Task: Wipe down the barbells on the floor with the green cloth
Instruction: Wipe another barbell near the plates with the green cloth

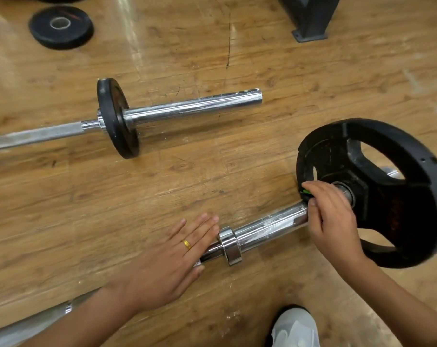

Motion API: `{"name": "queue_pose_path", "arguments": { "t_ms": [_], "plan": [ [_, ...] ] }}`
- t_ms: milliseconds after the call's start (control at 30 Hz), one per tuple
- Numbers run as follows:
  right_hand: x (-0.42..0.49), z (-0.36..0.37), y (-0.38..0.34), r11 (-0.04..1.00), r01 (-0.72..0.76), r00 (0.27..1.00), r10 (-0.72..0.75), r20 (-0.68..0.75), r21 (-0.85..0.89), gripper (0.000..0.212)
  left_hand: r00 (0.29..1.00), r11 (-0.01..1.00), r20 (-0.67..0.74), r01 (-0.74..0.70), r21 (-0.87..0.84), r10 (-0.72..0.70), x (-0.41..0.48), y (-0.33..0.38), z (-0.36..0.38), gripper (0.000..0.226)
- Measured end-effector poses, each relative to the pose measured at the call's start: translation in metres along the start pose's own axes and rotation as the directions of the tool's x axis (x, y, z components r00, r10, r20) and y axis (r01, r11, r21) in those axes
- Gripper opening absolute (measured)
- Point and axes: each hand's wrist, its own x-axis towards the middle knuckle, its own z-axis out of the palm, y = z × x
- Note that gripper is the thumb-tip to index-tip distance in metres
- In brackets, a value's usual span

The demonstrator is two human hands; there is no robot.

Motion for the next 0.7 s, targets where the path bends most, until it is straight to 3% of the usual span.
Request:
{"name": "queue_pose_path", "arguments": {
  "t_ms": [100, 267, 700],
  "plan": [
    [-0.001, -0.004, -0.009, 1.0, -0.021, 1.0, 0.021, -0.011, 0.002, 0.038, 1.0, 1.0, 0.024, -0.011, -0.001, 0.011, -0.001, 0.001, -0.001, 0.068],
    [-0.002, 0.004, -0.018, 0.999, -0.048, 0.988, 0.048, -0.15, 0.008, 0.036, 0.999, 0.999, 0.037, -0.032, 0.041, 0.031, 0.0, -0.001, 0.0, 0.073],
    [0.019, 0.01, -0.013, 0.999, -0.035, 0.992, 0.036, -0.119, 0.007, 0.036, 0.995, 0.999, -0.094, -0.029, 0.023, 0.031, 0.005, -0.012, 0.006, 0.065]
  ]
}}
